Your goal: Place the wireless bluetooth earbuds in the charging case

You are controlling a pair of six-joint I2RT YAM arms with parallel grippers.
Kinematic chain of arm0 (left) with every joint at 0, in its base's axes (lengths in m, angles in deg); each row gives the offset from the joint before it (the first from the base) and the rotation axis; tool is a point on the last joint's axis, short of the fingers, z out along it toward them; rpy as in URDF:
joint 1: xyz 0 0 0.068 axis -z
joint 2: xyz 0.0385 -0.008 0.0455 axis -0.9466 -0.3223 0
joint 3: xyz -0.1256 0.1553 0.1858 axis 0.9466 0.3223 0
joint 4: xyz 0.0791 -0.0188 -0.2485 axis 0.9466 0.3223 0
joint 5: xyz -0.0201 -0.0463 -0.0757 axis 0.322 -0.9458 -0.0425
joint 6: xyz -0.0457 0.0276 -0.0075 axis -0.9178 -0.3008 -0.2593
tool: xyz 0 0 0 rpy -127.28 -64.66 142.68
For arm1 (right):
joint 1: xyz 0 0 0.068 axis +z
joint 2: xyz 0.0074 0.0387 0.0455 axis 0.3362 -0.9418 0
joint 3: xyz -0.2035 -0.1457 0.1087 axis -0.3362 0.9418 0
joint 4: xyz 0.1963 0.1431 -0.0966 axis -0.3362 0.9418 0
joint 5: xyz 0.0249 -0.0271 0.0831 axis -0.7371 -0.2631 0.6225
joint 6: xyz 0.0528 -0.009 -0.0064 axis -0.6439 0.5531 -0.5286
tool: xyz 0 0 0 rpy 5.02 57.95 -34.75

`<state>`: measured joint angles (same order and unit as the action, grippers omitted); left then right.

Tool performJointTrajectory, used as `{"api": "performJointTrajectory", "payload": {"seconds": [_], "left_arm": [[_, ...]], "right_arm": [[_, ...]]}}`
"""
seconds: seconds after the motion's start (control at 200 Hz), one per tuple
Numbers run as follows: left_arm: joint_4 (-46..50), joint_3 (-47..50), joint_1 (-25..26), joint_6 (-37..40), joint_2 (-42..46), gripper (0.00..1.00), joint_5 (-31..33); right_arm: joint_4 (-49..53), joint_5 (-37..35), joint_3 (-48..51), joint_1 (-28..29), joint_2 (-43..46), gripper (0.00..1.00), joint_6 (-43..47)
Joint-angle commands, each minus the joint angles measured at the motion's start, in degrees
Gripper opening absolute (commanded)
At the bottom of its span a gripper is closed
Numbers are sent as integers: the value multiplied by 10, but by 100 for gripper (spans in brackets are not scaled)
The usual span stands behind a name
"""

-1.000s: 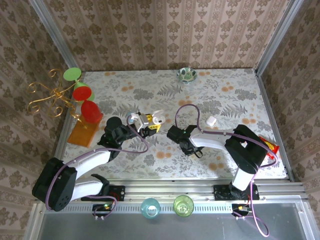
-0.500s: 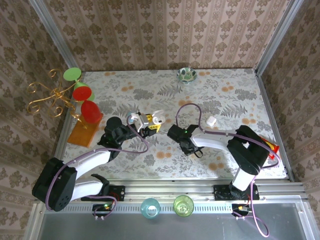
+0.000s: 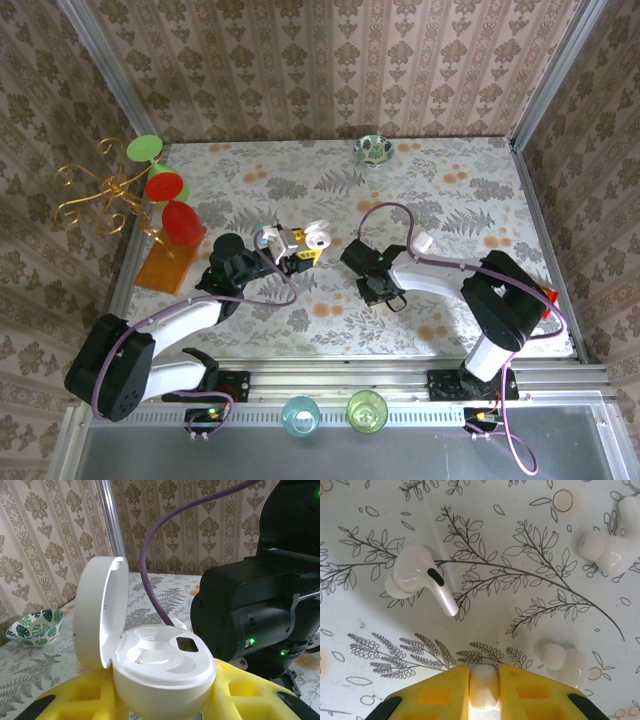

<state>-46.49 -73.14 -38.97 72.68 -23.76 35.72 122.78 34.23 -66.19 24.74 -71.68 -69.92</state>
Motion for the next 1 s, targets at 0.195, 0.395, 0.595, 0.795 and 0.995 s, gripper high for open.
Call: {"api": "performJointTrajectory", "payload": {"seconds": [0.195, 0.395, 0.595, 0.795, 0.995], "left_arm": [[-8, 0, -16, 8, -1, 26, -12], [-12, 1, -30, 5, -7, 26, -16], [-10, 1, -40, 5, -2, 26, -12], [-10, 1, -49, 4, -2, 26, -10], [-10, 0, -52, 2, -2, 26, -11]], "right_arm": [[54, -75, -15, 27, 1, 34, 10], [76, -110, -29, 42, 1, 37, -7], [109, -154, -61, 67, -29, 37, -37], [130, -177, -79, 82, -57, 36, -51], [134, -182, -83, 86, -74, 33, -55]]}}
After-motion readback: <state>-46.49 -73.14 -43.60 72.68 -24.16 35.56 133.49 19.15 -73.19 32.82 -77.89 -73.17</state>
